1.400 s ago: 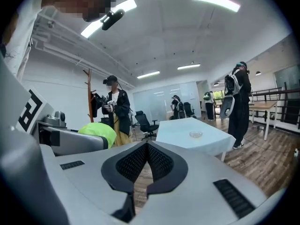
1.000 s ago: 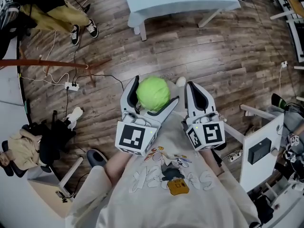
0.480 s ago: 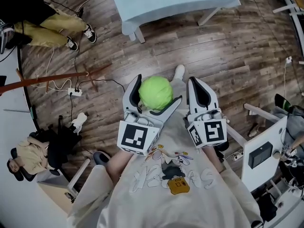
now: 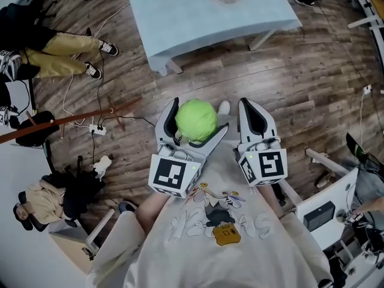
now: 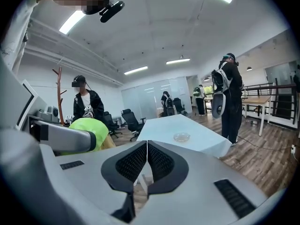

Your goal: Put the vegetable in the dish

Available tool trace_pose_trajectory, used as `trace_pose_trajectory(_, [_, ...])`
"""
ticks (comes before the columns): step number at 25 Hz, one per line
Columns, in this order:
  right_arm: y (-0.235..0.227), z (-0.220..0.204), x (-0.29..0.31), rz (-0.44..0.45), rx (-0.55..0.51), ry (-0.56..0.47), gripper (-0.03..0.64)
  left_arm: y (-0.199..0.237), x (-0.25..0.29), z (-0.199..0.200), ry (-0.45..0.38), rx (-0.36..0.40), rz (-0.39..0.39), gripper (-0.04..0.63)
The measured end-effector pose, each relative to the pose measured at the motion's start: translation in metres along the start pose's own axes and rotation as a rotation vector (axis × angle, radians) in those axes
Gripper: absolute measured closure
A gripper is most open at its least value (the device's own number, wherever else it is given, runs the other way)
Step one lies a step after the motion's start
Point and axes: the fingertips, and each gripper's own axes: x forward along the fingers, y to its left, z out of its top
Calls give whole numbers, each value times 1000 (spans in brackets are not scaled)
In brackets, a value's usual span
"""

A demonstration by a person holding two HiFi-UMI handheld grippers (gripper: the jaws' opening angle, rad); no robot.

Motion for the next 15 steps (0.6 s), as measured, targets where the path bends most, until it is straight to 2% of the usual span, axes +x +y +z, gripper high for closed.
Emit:
trace_pose_trajectory(6, [-61,15,19,30,12,-12,594,-11,60,17,4,2,37,59])
trace_pose_trajectory(15, [-118,17,44,92,36,-3,594,-18,122,20,46,-9,81,60])
